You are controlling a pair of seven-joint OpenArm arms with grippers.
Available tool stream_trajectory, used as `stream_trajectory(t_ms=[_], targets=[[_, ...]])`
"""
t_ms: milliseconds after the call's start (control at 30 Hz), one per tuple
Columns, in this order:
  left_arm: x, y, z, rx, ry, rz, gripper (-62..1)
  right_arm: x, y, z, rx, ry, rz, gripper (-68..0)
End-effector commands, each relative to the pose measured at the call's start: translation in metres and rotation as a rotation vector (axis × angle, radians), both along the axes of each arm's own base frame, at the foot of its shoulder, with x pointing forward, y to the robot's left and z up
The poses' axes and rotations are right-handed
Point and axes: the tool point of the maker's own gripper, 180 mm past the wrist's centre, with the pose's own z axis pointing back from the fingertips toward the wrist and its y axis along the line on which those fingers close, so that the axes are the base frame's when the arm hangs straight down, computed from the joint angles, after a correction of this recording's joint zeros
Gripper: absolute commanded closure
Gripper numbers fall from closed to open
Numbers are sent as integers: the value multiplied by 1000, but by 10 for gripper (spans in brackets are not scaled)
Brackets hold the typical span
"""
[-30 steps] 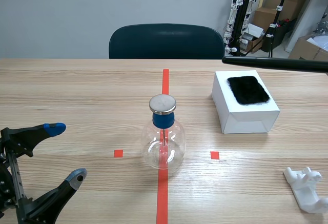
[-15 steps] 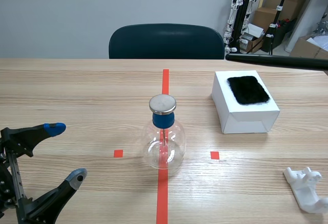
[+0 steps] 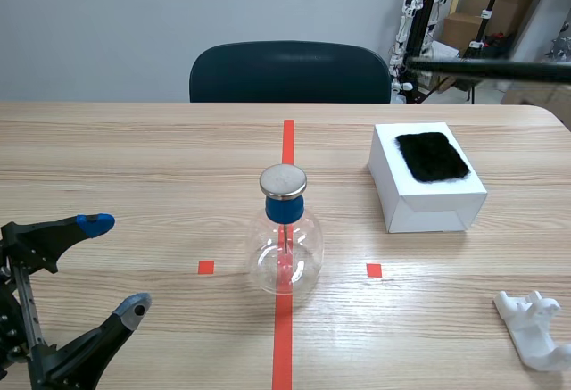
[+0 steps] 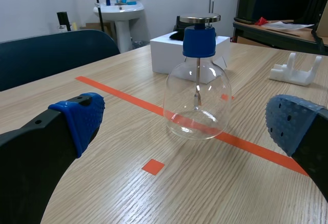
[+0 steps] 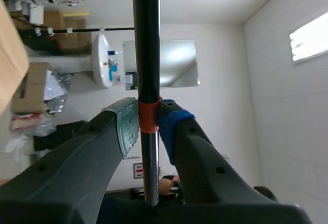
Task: Do the electroscope experiment. move the rod toward and away from the electroscope
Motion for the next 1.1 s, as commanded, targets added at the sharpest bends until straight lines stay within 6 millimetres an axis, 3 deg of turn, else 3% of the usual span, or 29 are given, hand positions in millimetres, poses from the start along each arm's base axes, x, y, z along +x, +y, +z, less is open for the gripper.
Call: stream_trajectory(t_ms=[0, 333, 600, 800, 1067], targets=[[3, 3, 9, -20, -29, 3, -623, 8, 1, 12, -34, -38, 14, -6], [3, 3, 9, -20, -29, 3, -623, 47, 30, 27, -134, -103, 82, -6], [3, 3, 9, -20, -29, 3, -623, 69, 67, 18, -224, -71, 134, -6], [3, 3, 9, -20, -29, 3, -623, 77, 93, -4, -301, -29, 193, -6], [3, 3, 9, -20, -29, 3, -623, 90, 96, -33, -287, 21, 197, -6]])
